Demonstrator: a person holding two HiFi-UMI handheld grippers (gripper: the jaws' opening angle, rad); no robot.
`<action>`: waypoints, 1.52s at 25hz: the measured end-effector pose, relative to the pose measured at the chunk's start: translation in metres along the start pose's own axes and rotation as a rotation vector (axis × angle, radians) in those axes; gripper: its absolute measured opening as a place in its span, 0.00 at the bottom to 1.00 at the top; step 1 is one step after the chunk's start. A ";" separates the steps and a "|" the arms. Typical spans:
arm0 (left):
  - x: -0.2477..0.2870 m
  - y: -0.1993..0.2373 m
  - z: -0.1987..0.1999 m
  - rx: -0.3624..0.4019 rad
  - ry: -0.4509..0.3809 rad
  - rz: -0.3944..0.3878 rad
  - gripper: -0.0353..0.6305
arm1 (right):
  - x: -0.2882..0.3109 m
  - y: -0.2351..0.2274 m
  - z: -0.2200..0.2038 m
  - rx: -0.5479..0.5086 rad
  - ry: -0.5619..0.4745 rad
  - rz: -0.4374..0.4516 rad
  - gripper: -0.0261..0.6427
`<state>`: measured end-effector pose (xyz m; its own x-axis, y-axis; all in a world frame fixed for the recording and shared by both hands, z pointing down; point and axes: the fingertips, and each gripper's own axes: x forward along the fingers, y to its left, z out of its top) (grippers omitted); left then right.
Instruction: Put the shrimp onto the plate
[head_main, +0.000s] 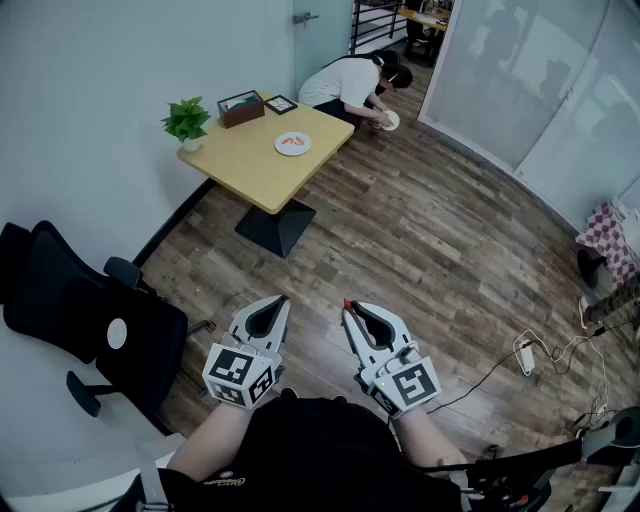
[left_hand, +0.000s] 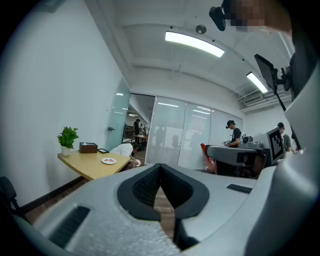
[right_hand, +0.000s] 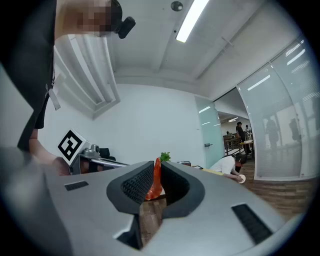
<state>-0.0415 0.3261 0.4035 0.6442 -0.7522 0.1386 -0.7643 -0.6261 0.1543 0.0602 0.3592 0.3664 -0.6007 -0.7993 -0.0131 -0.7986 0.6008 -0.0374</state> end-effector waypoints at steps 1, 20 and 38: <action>0.001 -0.001 -0.001 0.001 0.001 0.001 0.06 | -0.001 -0.002 -0.001 -0.001 0.002 0.001 0.10; 0.035 -0.058 -0.005 0.024 0.008 0.028 0.05 | -0.051 -0.053 -0.002 0.030 -0.022 0.018 0.10; 0.040 -0.090 -0.006 0.027 -0.006 0.054 0.05 | -0.075 -0.064 -0.006 -0.004 -0.009 0.068 0.10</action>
<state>0.0528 0.3537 0.4015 0.6018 -0.7863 0.1398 -0.7985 -0.5898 0.1206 0.1560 0.3815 0.3758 -0.6535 -0.7566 -0.0244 -0.7559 0.6539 -0.0325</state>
